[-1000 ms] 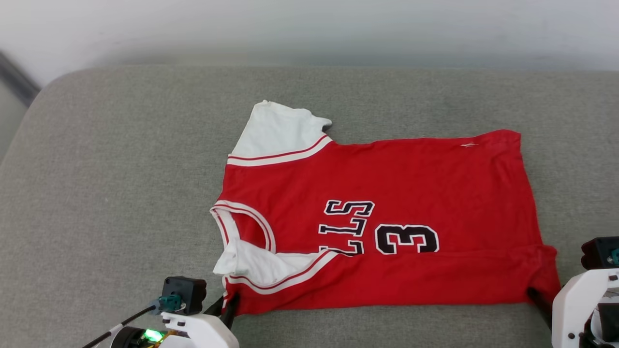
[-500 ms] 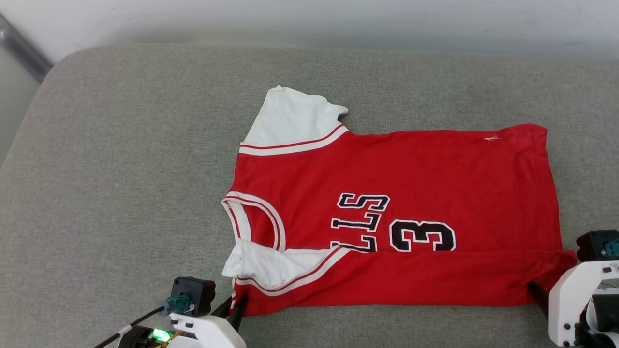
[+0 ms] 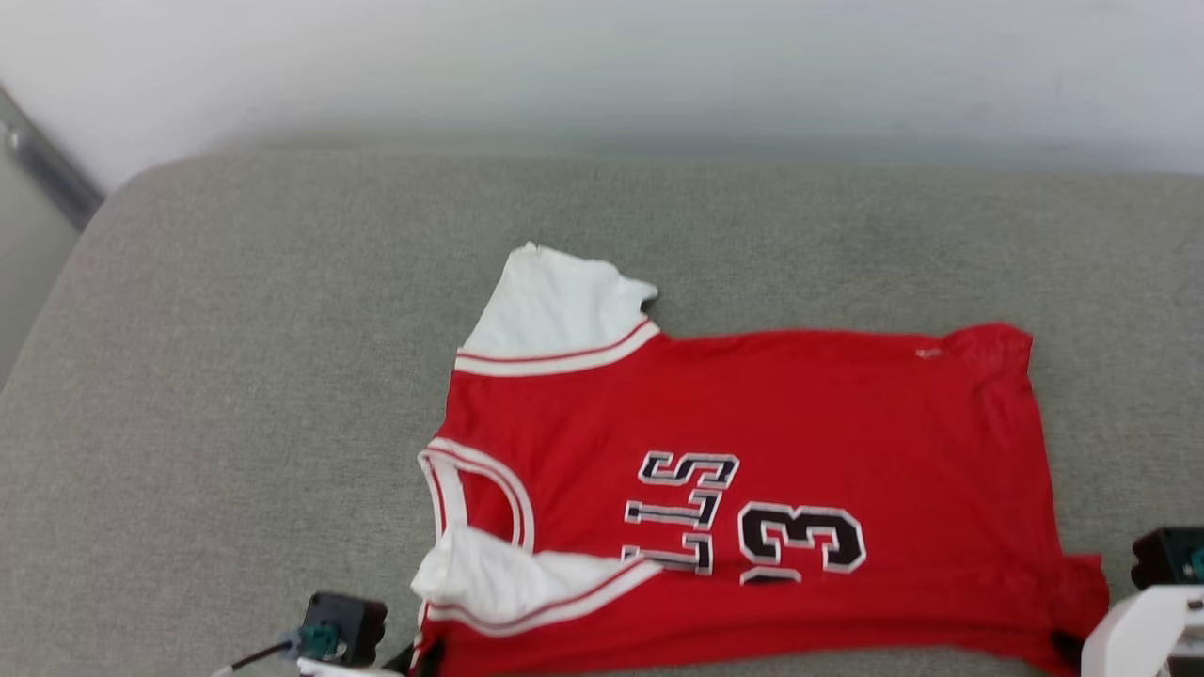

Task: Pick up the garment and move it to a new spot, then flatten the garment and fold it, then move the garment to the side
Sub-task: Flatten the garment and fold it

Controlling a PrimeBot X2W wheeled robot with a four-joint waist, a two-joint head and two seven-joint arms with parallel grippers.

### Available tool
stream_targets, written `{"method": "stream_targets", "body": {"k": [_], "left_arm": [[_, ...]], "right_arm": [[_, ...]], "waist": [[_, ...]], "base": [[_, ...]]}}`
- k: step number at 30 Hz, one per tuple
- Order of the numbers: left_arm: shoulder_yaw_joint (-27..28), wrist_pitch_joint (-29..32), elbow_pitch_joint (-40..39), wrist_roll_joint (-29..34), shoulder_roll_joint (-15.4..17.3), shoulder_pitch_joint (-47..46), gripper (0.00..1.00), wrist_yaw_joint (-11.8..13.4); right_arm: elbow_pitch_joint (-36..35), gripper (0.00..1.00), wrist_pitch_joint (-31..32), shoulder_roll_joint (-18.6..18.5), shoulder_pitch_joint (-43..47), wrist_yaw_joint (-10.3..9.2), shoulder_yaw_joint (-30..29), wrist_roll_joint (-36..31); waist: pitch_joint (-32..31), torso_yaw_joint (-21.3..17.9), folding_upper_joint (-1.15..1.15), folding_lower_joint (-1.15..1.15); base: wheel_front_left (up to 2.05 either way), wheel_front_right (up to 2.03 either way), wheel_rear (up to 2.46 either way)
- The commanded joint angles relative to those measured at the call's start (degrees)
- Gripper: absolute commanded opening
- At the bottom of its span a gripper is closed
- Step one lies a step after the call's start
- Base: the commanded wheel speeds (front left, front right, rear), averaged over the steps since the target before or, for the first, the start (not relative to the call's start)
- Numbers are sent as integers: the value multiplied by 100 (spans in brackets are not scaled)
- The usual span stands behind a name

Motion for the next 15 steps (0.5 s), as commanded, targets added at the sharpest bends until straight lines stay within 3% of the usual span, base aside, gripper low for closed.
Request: {"method": "stream_targets", "body": {"k": [1,7,15], "left_arm": [[8,26,8,-50,117,179,0,4],[5,11,16,-187,262,497,0,-21],[-125,-48,409,-278,69,435,0,-263]], "right_arm": [[-173,0,122,8,260,-10,-84,20],[-691,0,515,140,816,-10,-290,-3],[-575,0,428,237,879,-10,-144,-149]], "waist": [[-150,-85,0,0],[-256,-180,0,0],[-218,-227,0,0]], "base": [[0,0,0],[0,0,0],[0,0,0]]}}
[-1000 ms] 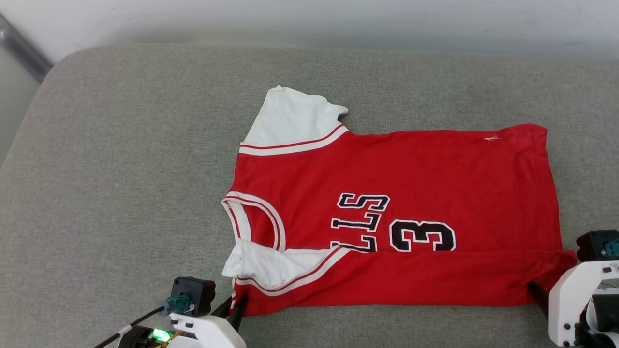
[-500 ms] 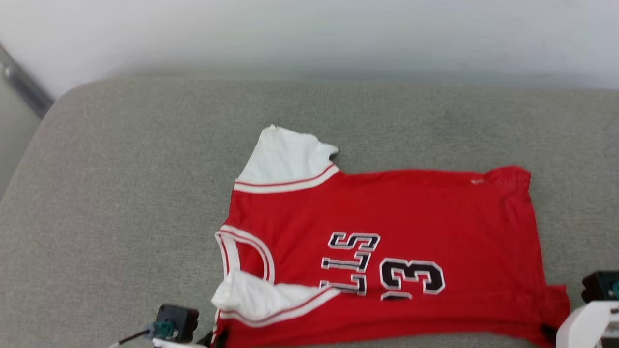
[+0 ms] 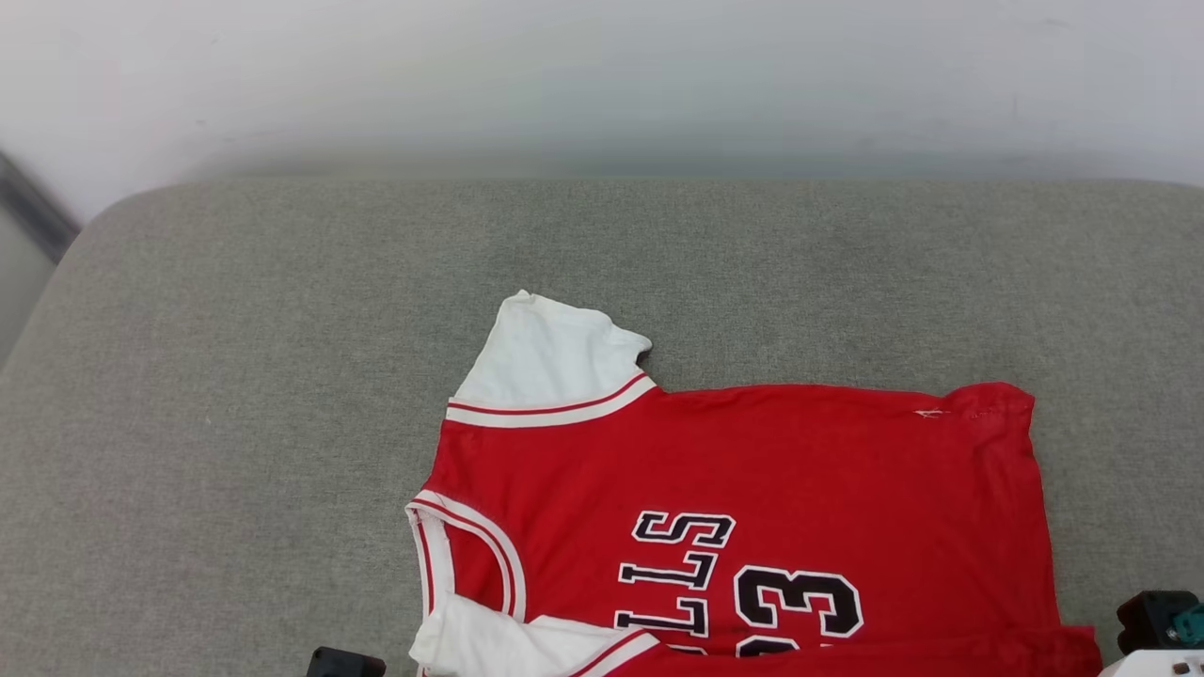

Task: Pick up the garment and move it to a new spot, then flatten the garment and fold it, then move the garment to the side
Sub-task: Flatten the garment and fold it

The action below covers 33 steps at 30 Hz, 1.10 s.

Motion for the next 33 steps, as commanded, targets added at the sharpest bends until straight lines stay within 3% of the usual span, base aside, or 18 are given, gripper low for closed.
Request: {"method": "stream_targets", "body": {"k": [1,2,3,4,5,12,20,25,33], "left_arm": [[-11,-51,131,-12,-42,-67,0,-34],[-19,-77,195,-15,-69,-81,0,-57],[-19,-102,246,-17,-95,-97,29,-77],[-5,-161,291,-24,-129,-111,79,-89],[25,-223,314,-81,-179,-120,100,-150],[425,-917,339,-57,-172,-343,100,-234],[1086,-2401,178,189,-367,-622,100,-355],[1374,-2567,-48,443,-579,-665,100,-458],[2045,-2583,-460,1152,-1014,-734,100,-820]], "right_arm": [[105,0,-72,9,-47,-9,34,-28],[159,0,-121,10,-91,-9,59,-23],[193,36,-179,3,-135,-9,100,-20],[233,100,-243,11,-173,-9,108,-5],[257,100,-296,26,-209,-8,141,32],[101,100,-893,-61,-440,-7,149,223],[-413,100,-2384,-135,-762,-7,274,242],[-552,100,-3192,-87,-864,-7,372,191],[-806,100,-4324,144,-1072,-7,548,84]], "waist": [[7,-3,0,0],[4,-3,0,0],[-2,-3,0,0],[-12,-2,0,0],[-21,1,0,0],[-144,40,0,0],[-346,6,0,0],[-382,-41,0,0],[-124,-281,0,0]], "base": [[0,0,0],[0,0,0],[0,0,0],[0,0,0],[0,0,0],[0,0,0],[0,0,0],[0,0,0],[0,0,0]]}}
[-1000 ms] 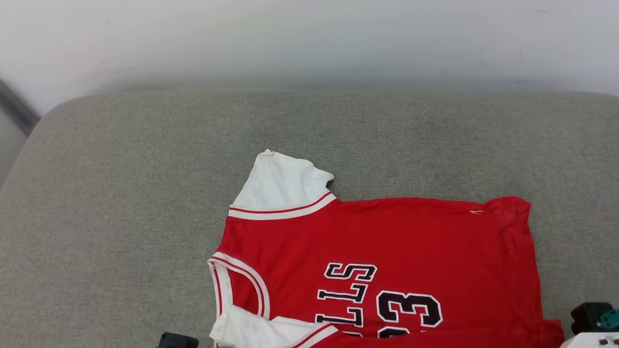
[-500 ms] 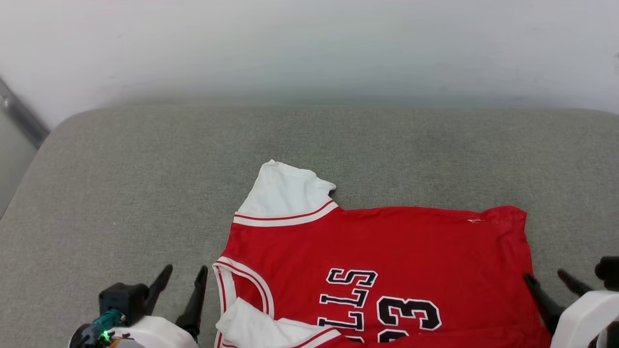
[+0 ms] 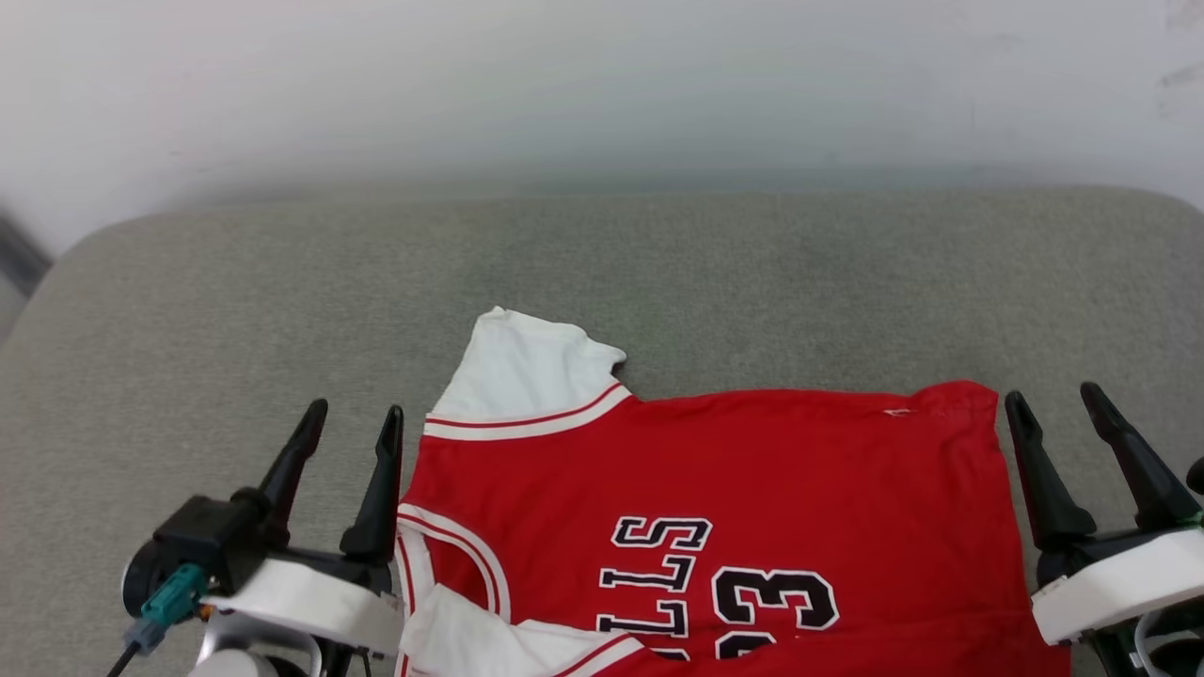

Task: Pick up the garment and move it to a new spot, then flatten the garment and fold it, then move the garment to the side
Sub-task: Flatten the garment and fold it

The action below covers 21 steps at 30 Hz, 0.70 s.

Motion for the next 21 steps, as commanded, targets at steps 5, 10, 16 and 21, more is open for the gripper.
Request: {"method": "stream_targets", "body": {"k": [5,10,16,21], "left_arm": [[-97,278,268,254,273,-704,100,-305],[-268,1415,652,220,695,-1817,100,-757],[-395,3270,1485,-143,1162,-3212,100,-1209],[-410,4875,2055,-648,1412,-3932,100,-1269]], "right_arm": [[-112,100,-356,134,-243,-2,190,-53],[-178,100,-477,151,-456,-2,286,-30],[-136,100,-575,153,-723,-2,499,-26],[15,100,-693,203,-863,-2,657,44]], "waist": [[454,-376,0,0],[938,-680,0,0],[1523,-1086,0,0],[1874,-1393,0,0]], "base": [[0,0,0],[0,0,0],[0,0,0],[0,0,0]]}}
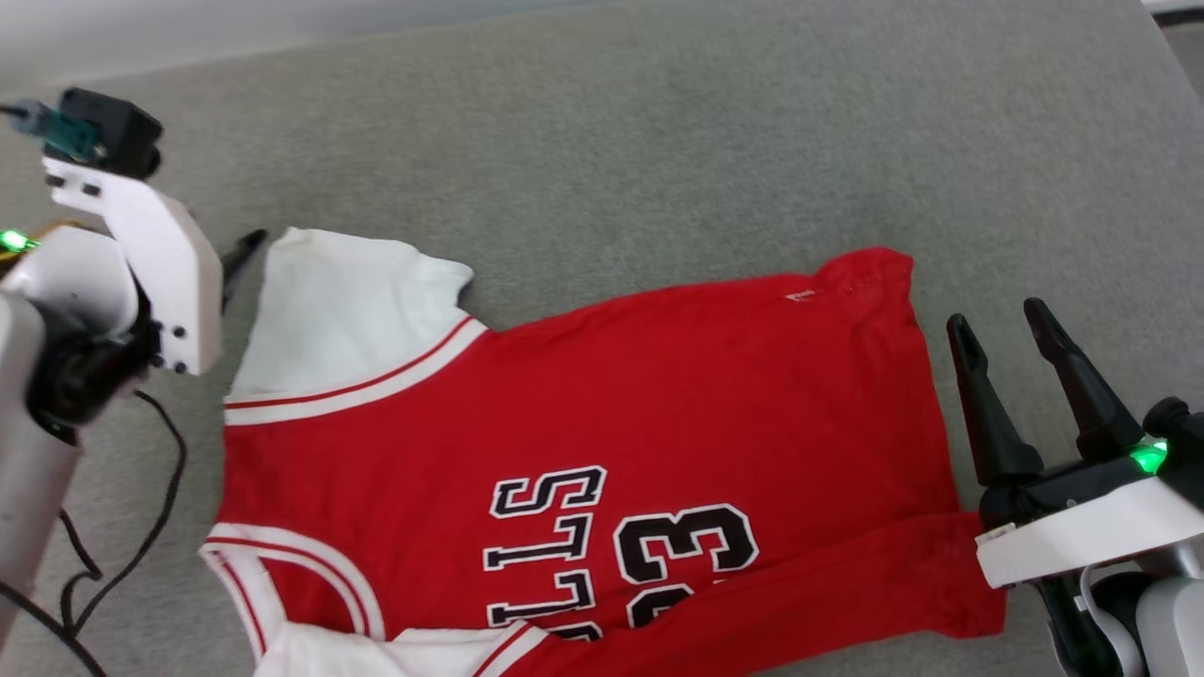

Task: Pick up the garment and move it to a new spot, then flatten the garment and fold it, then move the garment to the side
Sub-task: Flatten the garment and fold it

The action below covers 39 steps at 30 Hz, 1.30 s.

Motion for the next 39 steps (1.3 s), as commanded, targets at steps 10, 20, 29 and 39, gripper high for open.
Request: {"method": "stream_targets", "body": {"k": [10,20,29,39], "left_arm": [[27,1841,351,-554,332,-551,100,294],[-135,2001,501,-491,302,-377,0,420],[-50,820,340,-302,28,-350,0,263],[-241,-87,-607,-255,-88,187,0,-32]], "right_arm": [[309,100,-260,76,-291,-2,219,90],[488,100,-293,86,-360,-2,274,58],[516,100,40,-120,-312,-2,251,-26],[377,100,1823,-1025,-297,-2,229,8]], "waist": [[680,-657,0,-1],[789,-714,0,-1],[365,-411,0,-1],[-333,182,0,-1]], "base": [[0,0,0],[0,0,0],[0,0,0],[0,0,0]]}}
